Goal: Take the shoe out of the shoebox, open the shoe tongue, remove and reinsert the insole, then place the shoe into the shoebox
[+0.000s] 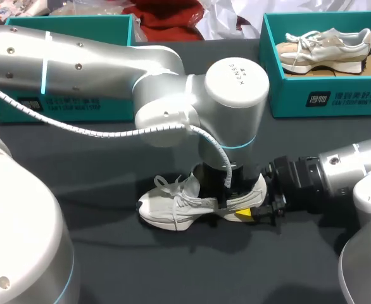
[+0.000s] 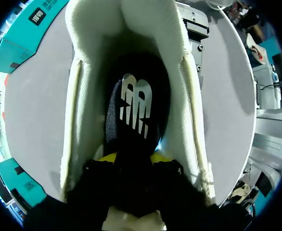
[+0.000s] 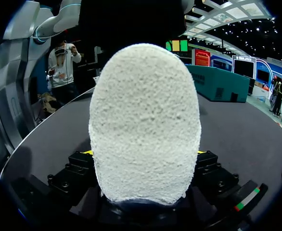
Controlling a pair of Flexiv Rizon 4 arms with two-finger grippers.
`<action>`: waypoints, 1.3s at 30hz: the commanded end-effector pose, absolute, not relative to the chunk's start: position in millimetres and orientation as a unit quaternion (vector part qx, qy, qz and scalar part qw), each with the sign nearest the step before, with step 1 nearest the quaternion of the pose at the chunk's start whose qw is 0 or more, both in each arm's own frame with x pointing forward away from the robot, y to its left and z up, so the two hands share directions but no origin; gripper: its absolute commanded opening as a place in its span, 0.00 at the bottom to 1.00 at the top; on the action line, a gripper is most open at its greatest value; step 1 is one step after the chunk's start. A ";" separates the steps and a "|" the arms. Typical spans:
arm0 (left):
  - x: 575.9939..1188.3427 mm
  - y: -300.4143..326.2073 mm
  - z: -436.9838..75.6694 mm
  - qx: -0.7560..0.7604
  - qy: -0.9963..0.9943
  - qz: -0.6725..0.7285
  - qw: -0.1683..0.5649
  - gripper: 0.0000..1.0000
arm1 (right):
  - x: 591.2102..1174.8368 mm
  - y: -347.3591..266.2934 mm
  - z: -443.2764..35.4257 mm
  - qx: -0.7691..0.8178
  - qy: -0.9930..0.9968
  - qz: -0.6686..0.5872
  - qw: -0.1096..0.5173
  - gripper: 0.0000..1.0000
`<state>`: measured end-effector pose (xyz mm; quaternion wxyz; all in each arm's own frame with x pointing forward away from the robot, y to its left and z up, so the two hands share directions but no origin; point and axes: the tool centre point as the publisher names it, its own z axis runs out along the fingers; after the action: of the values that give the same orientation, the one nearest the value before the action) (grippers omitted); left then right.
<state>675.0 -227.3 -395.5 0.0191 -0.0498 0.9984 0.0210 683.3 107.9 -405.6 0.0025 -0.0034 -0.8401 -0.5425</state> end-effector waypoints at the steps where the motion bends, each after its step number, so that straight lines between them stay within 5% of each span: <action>1: 692.1 -228.6 -408.7 -0.057 0.998 0.021 0.015 0.05 | 682.1 110.9 -405.5 -0.004 -0.841 -0.541 0.002 0.00; 39: 677.5 -198.8 -337.8 -0.036 0.977 -0.177 -0.115 0.00 | 682.1 110.9 -405.5 -0.004 -0.841 -0.541 0.002 0.00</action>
<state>674.9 -204.7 -340.1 -0.1152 -0.0330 0.9818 -0.1476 683.1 109.1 -404.0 0.0025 -0.0028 -0.8400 -0.5426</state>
